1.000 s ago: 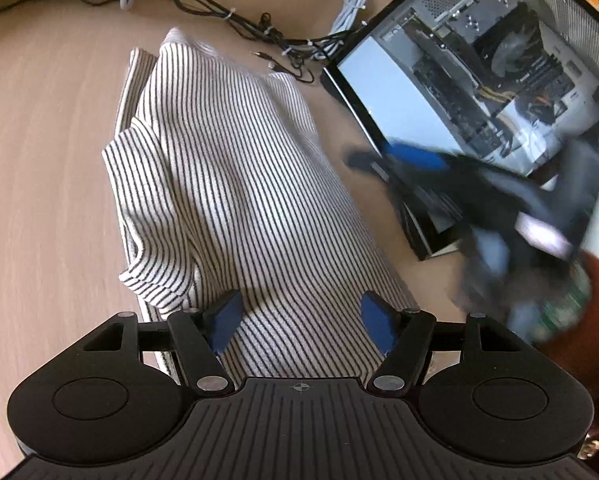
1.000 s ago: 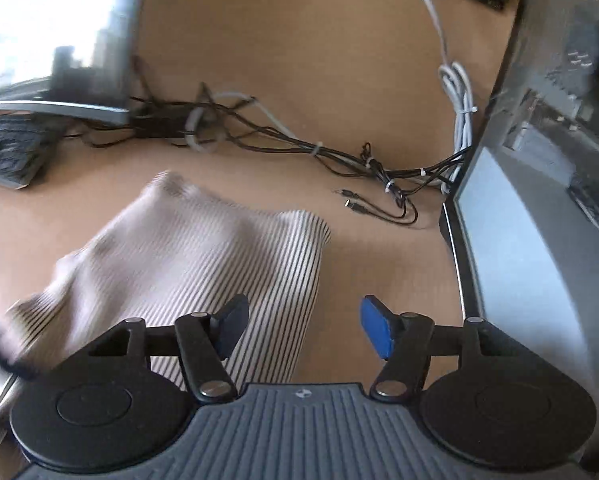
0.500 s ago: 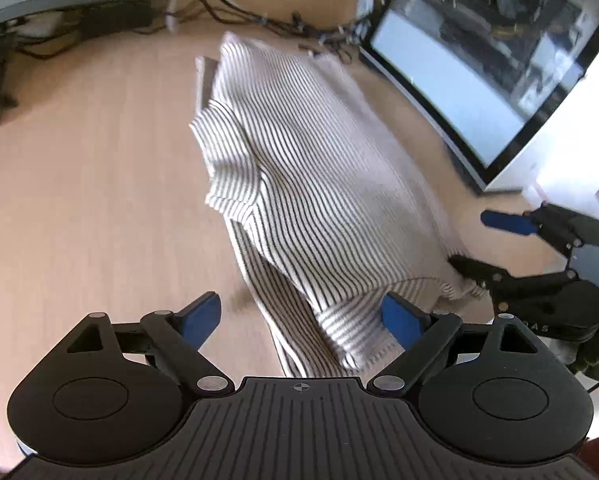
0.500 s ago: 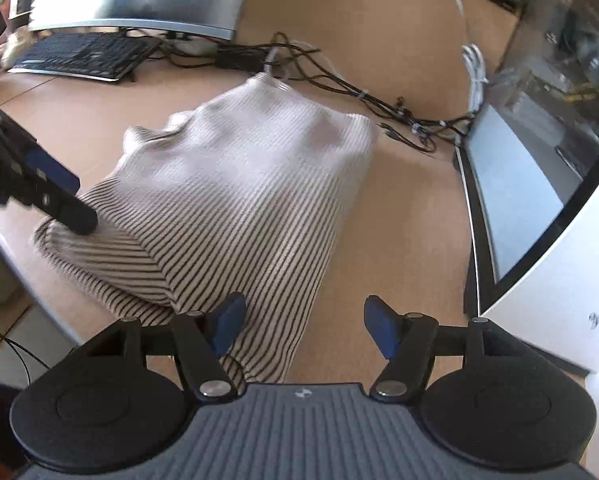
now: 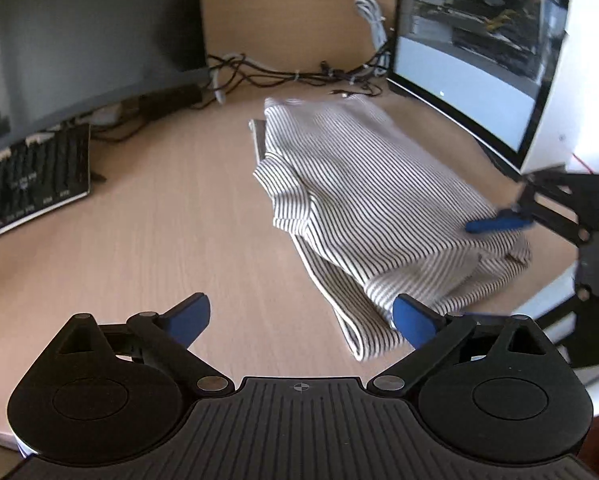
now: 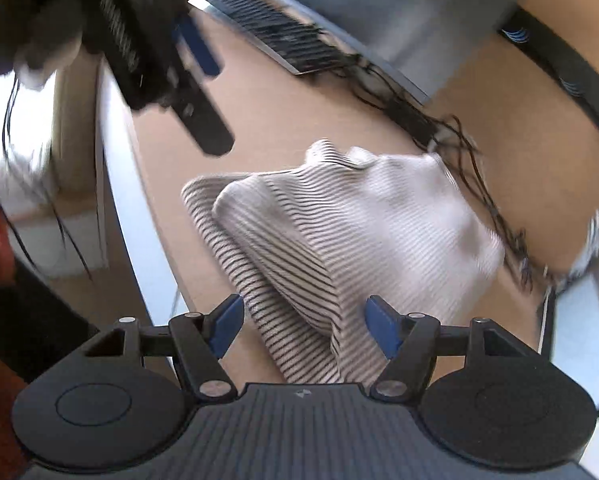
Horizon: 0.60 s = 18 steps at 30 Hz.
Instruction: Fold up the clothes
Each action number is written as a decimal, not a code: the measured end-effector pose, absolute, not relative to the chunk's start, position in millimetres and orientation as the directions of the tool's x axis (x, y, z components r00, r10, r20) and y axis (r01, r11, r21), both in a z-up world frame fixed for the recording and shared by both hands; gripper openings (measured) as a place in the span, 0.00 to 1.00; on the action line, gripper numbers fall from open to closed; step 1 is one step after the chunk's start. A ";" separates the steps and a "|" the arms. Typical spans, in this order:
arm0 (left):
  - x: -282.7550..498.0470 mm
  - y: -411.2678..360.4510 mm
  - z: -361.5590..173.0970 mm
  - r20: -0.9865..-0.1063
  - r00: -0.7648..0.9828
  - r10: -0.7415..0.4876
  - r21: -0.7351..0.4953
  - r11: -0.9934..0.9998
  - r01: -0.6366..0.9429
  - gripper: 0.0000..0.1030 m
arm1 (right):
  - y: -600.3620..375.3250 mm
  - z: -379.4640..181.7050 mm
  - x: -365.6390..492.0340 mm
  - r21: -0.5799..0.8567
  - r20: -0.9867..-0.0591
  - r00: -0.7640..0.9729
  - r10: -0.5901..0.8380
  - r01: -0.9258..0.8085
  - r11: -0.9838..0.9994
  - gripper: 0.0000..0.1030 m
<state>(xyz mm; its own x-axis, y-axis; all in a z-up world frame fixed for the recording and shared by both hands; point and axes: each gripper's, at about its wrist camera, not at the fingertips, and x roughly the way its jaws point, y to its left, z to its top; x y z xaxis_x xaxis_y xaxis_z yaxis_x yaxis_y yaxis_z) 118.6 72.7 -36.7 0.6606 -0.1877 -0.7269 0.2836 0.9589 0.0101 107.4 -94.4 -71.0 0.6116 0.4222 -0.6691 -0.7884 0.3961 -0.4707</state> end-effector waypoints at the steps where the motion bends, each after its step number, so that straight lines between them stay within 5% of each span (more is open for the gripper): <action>1: 116.9 71.0 -37.4 -0.730 0.657 -0.189 0.015 0.956 0.291 0.98 | -91.7 -73.5 106.1 -0.496 -0.658 0.621 0.426 -0.783 0.376 0.66; 11: 116.1 46.2 -55.6 -0.755 0.630 -0.183 0.144 0.890 0.432 1.00 | -122.7 -45.3 177.1 0.109 -0.737 0.454 0.500 -0.650 0.752 0.64; 14: 127.2 30.7 -68.5 -0.749 0.645 -0.153 0.227 0.855 0.466 1.00 | -123.8 -45.6 183.9 0.132 -0.739 0.445 0.506 -0.640 0.757 0.64; 18: 144.8 20.7 -72.9 -0.731 0.667 -0.142 0.267 0.840 0.472 1.00 | -117.7 -40.4 164.0 -0.011 -0.725 0.511 0.461 -0.678 0.735 0.65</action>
<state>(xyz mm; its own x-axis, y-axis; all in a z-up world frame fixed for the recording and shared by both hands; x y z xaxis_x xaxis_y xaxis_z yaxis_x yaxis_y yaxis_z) 144.8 20.7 -72.9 0.6674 -0.1423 -0.7310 0.4716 0.8404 0.2670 164.0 -117.7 -40.4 0.5110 0.4612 -0.7254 -0.6783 0.7347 -0.0107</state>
